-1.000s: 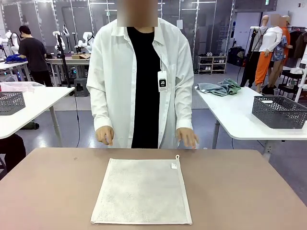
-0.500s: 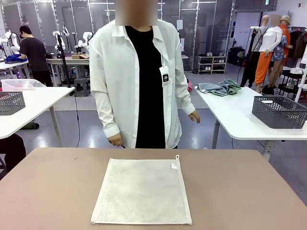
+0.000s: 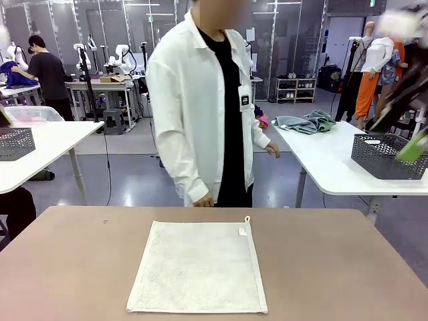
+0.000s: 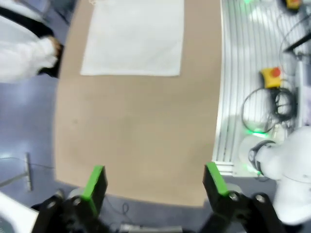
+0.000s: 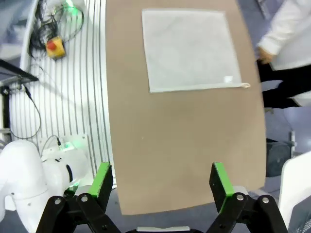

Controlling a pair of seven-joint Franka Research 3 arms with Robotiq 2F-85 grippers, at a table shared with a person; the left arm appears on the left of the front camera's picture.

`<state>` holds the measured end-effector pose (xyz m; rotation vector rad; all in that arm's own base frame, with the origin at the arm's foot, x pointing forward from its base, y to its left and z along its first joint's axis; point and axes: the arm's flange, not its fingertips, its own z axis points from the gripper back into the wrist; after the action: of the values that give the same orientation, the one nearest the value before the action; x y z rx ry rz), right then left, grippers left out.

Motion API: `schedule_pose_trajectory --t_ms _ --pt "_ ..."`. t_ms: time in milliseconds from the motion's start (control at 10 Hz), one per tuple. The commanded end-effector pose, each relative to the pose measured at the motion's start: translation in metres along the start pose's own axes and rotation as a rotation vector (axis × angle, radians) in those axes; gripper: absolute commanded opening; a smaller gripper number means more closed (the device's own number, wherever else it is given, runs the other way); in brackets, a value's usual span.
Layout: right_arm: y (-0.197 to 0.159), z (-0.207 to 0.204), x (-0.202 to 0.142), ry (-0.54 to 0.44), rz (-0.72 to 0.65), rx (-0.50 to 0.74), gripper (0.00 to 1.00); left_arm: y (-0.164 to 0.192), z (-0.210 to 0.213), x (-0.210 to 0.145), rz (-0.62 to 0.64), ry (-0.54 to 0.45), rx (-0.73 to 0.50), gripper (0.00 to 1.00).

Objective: Fold the towels and place them in the basket.
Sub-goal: When a person lays out a Towel with hook on the table, fold it in half twice.

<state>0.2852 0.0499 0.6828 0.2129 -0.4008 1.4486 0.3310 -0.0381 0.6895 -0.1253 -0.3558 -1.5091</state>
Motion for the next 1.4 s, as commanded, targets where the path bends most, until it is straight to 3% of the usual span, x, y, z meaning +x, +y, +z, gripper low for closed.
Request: schedule_pose_trajectory --t_ms 0,200,400,500,600,1100,1200,1300 --pt "0.003 -0.072 0.011 0.101 -0.011 -0.025 1.0 -0.008 -0.066 0.007 -0.006 0.11 -0.021 1.0" --pt "0.005 -0.14 0.01 0.14 0.011 -0.06 1.0 -0.013 -0.127 0.003 -0.021 0.158 -0.019 1.0" --pt "0.008 -0.168 0.009 0.126 -0.006 -0.069 1.0 -0.016 -0.155 -0.007 0.006 0.18 0.021 1.0" --pt "0.007 -0.174 0.01 0.114 -0.01 -0.065 1.0 -0.016 -0.164 -0.01 0.022 0.174 0.034 1.0" --pt "0.005 -0.173 0.012 0.112 -0.006 -0.046 1.0 -0.012 -0.158 -0.001 -0.024 0.17 -0.038 1.0" --pt "0.008 -0.177 0.008 0.125 0.033 -0.046 1.0 -0.013 -0.163 -0.002 -0.033 0.148 -0.027 1.0" --pt "0.011 -0.184 0.02 0.162 0.102 -0.052 1.0 -0.016 -0.177 0.015 -0.007 0.223 -0.006 1.0" --pt "0.014 -0.194 0.032 0.163 0.12 -0.09 1.0 -0.019 -0.193 0.031 -0.005 0.231 0.0 1.0"
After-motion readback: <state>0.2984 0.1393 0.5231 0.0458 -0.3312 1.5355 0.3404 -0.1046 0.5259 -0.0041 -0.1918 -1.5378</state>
